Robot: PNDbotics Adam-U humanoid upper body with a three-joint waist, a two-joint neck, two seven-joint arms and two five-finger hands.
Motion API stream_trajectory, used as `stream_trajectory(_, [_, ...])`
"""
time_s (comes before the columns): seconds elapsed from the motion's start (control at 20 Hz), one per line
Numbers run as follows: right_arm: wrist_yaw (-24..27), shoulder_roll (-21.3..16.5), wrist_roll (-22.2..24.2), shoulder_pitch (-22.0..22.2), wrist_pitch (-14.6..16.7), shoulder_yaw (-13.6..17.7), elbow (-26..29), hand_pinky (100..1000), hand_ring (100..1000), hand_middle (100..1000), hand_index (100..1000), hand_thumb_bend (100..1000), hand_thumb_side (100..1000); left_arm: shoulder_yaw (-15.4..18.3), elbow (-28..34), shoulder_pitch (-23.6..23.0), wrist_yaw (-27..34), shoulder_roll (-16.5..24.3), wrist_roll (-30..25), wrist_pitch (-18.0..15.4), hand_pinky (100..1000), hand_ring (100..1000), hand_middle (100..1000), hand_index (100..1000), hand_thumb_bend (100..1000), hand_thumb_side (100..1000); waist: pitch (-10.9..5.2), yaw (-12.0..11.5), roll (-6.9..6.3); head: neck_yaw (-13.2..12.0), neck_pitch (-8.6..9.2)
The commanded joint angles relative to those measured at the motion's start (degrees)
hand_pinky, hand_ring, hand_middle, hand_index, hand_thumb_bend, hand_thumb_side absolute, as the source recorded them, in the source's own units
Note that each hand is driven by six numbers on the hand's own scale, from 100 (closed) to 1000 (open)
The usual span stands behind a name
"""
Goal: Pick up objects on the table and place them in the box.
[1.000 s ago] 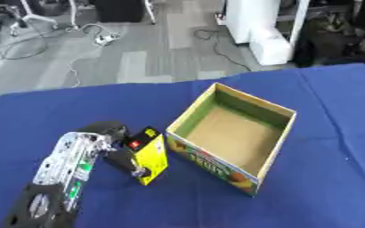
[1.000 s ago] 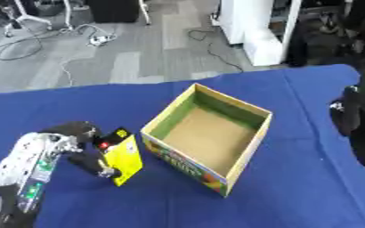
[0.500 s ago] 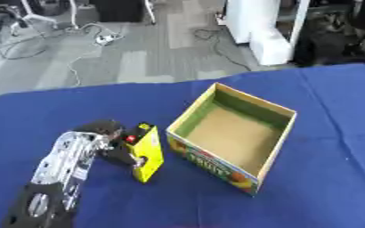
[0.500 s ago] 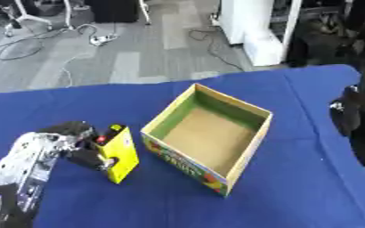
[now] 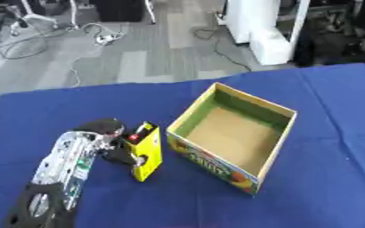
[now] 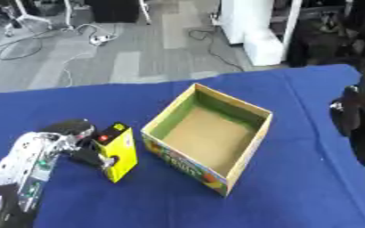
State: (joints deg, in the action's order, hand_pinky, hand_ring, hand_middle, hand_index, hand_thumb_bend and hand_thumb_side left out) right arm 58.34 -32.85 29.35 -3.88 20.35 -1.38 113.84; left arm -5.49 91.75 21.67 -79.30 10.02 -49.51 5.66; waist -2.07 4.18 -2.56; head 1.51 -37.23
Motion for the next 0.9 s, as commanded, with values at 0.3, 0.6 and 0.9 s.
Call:
stream_trajectory(0.3, [-0.2, -1.6, 0.0, -0.5, 0.2, 0.5, 0.8, 135, 300, 386, 491, 100, 1000, 0.4, 5.1, 1.3, -0.3, 0.4, 3.4, -2.4, 100, 100, 188, 366, 100, 603, -0.39, -0.1, 0.29, 0.2, 0.18])
stream_trajectory(0.6, [-0.4, -1.7, 0.1, -0.2, 0.3, 0.5, 0.8, 135, 300, 386, 491, 100, 1000, 0.4, 9.0, 1.7, -0.4, 0.7, 14.2, -3.9, 100, 100, 186, 388, 100, 601, -0.45, -0.2, 0.29, 0.5, 0.52])
stream_trajectory(0.9, [-0.8, -1.6, 0.4, 0.1, 0.4, 0.4, 0.8, 135, 300, 387, 491, 100, 1000, 0.2, 10.8, 2.1, 2.0, 0.9, 25.8, -1.5, 100, 100, 181, 362, 102, 583, -0.45, -0.4, 0.3, 1.1, 0.79])
